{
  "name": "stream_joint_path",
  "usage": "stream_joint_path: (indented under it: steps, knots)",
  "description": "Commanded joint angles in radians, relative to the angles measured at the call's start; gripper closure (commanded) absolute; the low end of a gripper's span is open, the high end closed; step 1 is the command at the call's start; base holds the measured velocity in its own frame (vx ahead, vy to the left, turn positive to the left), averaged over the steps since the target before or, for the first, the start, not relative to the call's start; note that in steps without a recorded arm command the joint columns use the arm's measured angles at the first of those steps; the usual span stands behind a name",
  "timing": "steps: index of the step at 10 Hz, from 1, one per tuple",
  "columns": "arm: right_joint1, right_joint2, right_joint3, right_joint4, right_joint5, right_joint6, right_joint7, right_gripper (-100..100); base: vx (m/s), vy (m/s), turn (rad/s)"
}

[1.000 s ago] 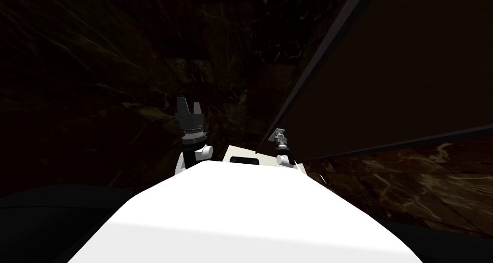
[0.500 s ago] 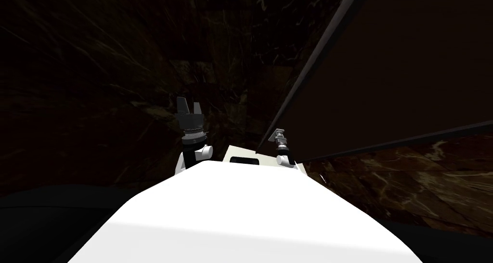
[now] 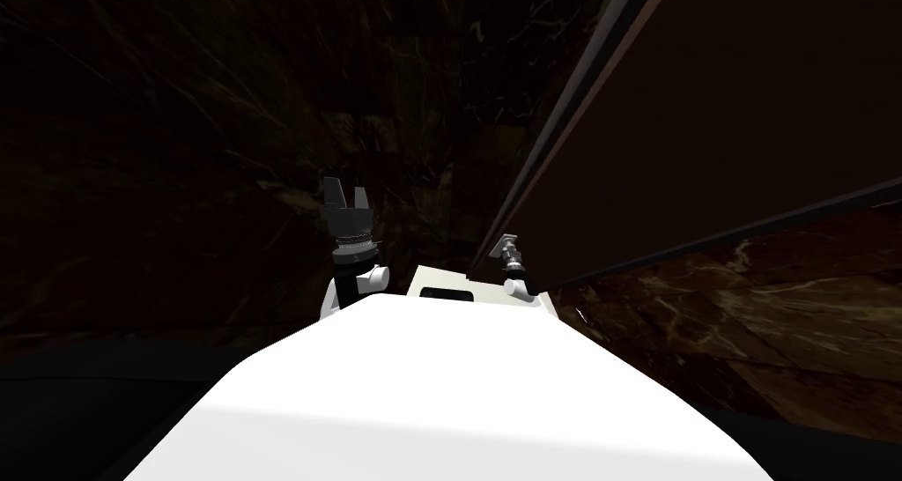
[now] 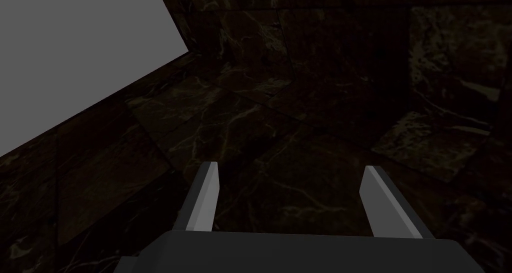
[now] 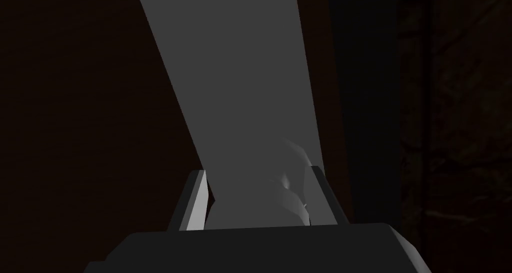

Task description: Pull the door open

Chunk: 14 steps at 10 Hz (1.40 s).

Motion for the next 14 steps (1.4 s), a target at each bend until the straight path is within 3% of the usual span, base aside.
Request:
stream_joint_path:
  steps: [1,3,4,5,6,7,8,9,14]
  knots:
    - [0.004,-0.002,0.001,0.013,-0.028,0.020,-0.022,100,-0.075,0.025,-0.030]
    - [-0.025,0.005,-0.002,0.043,-0.096,0.071,-0.080,100,-0.071,0.025,-0.095]
    - [-0.025,0.005,-0.002,0.043,-0.117,0.074,-0.080,100,-0.055,0.025,-0.056]
    - [-0.041,0.009,-0.003,0.060,-0.151,0.103,-0.111,100,-0.057,0.010,-0.065]
    - [-0.041,0.009,-0.003,0.060,-0.165,0.103,-0.111,100,-0.045,0.012,-0.026]
    - [-0.059,0.014,-0.005,0.079,-0.200,0.136,-0.146,100,-0.052,0.021,-0.082]
    - [-0.059,0.014,-0.005,0.079,-0.221,0.136,-0.146,100,-0.051,0.021,-0.056]
    - [-0.048,0.007,0.013,0.058,-0.204,0.107,-0.104,-100,-0.081,-0.005,0.057]
    - [-0.022,-0.025,0.053,0.025,-0.204,0.044,0.007,-100,-0.098,-0.035,0.072]
